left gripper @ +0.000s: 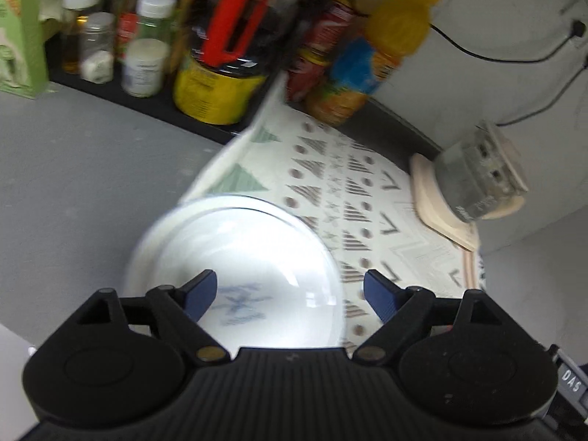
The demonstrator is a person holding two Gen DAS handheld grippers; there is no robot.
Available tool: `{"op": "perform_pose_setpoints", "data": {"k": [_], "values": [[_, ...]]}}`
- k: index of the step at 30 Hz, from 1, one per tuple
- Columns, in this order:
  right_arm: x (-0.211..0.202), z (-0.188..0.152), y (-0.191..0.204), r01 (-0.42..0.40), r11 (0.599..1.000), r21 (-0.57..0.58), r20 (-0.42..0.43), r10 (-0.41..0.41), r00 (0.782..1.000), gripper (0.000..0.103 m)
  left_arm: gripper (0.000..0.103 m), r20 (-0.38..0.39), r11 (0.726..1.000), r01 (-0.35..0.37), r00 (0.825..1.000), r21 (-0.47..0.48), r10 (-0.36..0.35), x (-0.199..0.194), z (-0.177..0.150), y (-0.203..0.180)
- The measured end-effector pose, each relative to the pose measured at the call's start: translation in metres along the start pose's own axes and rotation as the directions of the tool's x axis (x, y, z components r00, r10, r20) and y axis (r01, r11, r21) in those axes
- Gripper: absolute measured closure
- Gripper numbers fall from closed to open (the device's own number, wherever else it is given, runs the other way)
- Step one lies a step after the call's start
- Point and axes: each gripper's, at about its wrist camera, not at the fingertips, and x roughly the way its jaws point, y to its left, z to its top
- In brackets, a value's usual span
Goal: Organize plates and bowls
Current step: 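Move both grippers to the rim of the red bowl stack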
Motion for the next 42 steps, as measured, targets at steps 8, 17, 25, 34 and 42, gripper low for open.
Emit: {"op": "perform_pose_setpoints", "data": {"k": [8, 17, 25, 34, 42], "values": [[-0.019, 0.003, -0.038, 0.056, 0.997, 0.053, 0.023, -0.057, 0.998, 0.003, 0.017, -0.042, 0.996, 0.059, 0.998, 0.067, -0.056, 0.013, -0.002, -0.046], [-0.037, 0.006, -0.084, 0.121, 0.983, 0.137, 0.047, -0.128, 0.991, 0.003, 0.018, -0.105, 0.988, 0.088, 0.992, 0.129, -0.074, 0.033, -0.016, -0.095], [-0.051, 0.006, -0.126, 0.155, 0.963, 0.22, 0.061, -0.172, 0.983, 0.002, 0.018, -0.16, 0.975, 0.13, 0.982, 0.182, -0.101, 0.05, -0.028, -0.135], [-0.052, 0.002, -0.16, 0.138, 0.94, 0.312, 0.027, -0.154, 0.988, 0.002, 0.018, -0.225, 0.972, 0.138, 0.97, 0.189, -0.094, 0.07, -0.041, -0.162], [-0.038, -0.007, -0.182, 0.158, 0.925, 0.347, -0.049, -0.151, 0.987, 0.002, 0.018, -0.291, 0.978, 0.123, 0.954, 0.17, -0.069, 0.094, -0.055, -0.166]]}}
